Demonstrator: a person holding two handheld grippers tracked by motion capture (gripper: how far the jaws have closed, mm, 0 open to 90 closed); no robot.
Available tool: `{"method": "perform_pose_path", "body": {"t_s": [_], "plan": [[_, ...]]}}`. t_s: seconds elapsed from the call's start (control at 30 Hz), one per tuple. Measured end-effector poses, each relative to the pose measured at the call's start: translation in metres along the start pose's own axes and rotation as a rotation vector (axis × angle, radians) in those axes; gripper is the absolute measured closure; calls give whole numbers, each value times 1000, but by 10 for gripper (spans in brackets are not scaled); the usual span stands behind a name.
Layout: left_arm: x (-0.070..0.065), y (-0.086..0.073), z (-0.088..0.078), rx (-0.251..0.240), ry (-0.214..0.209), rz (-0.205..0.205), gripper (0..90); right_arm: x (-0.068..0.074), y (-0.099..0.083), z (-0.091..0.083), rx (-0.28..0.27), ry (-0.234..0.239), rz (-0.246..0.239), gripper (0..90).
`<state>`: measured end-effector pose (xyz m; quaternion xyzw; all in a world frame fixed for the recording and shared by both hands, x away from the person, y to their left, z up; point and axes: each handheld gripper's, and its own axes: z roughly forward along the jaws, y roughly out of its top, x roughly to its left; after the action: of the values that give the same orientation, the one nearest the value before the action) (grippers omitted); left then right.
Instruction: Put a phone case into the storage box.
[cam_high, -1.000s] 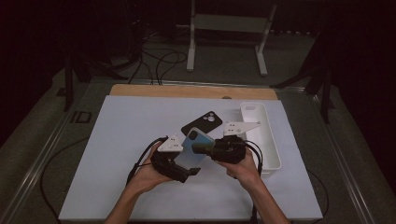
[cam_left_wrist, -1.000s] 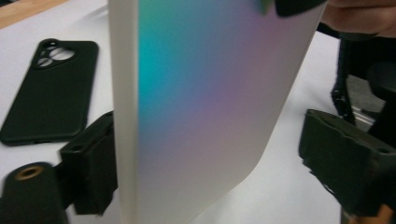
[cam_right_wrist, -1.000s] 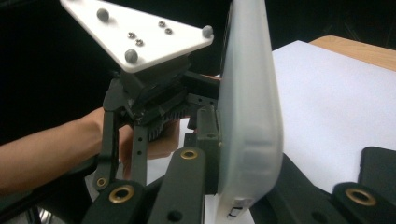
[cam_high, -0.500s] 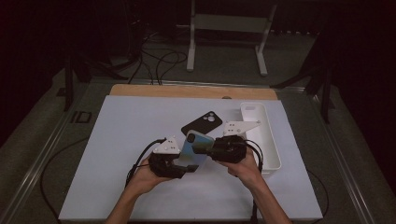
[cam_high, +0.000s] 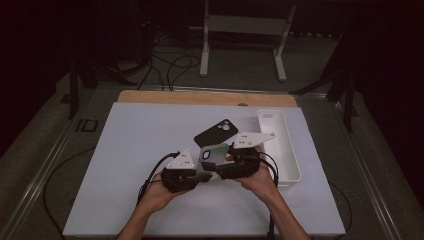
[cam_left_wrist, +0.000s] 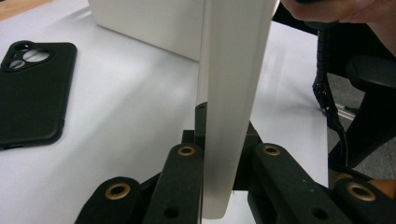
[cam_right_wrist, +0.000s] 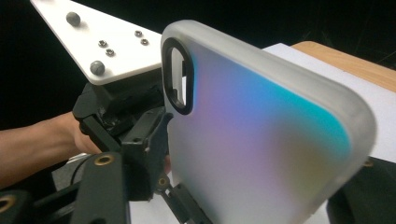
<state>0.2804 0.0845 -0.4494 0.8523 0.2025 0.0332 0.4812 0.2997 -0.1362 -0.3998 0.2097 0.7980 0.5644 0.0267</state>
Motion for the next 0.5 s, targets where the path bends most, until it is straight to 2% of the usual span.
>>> {"method": "perform_pose_path", "body": {"t_s": [0.1,0.27,0.5], "plan": [[-1,0,0,2,10,7,859,1,0,3,4,-20,-10,311],[1,0,-4,-2,35,-5,859,3,0,5,44,-82,-35,230],[6,-2,-9,-17,95,-44,858,-3,-3,2,43,-123,1,223]]}}
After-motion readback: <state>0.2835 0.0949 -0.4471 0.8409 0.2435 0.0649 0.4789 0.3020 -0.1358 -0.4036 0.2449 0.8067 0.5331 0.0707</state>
